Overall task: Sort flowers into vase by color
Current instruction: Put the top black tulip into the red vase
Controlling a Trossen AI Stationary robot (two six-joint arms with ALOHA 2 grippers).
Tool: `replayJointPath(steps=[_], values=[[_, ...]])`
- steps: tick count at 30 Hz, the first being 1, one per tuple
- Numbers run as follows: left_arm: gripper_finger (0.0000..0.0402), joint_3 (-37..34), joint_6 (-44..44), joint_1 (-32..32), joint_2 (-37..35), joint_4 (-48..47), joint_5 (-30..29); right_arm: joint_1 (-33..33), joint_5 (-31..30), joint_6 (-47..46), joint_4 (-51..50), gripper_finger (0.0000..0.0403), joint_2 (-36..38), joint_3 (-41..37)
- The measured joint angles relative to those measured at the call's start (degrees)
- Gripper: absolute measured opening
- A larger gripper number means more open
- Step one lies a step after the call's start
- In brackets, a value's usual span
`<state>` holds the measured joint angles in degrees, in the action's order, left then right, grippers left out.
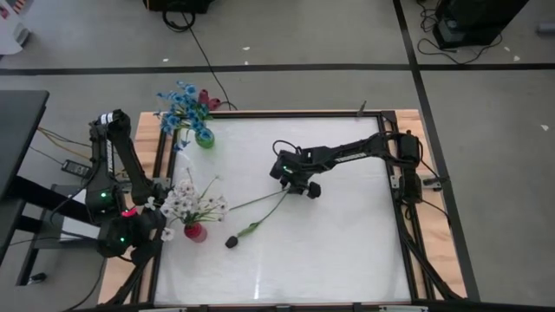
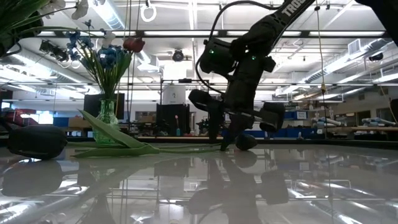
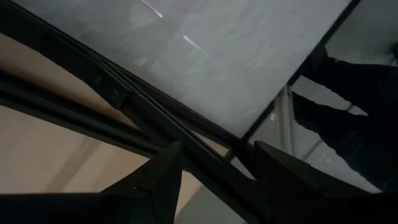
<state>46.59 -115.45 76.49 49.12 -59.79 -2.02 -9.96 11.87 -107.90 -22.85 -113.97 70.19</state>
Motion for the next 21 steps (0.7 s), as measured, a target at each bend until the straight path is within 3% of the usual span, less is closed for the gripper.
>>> replayJointPath(steps=[7, 14, 21], values=[[0.0201, 0.0, -1.38, -0.02, 0.0, 1.36, 0.0, -0.5, 0.82, 7.68, -0.66, 0.0013, 0.39, -0.16], [0.0201, 0.0, -0.45, -0.02, -0.04, 5.48, 0.0, 2.15, -7.81, 16.84, 0.52, 0.0015, 5.99, -0.37], [0.0201, 0.0, 1.28, 2.07, -0.15, 13.67, 1.03, 4.93, -18.42, 36.32, 2.76, 0.0008, 13.38, -0.3]])
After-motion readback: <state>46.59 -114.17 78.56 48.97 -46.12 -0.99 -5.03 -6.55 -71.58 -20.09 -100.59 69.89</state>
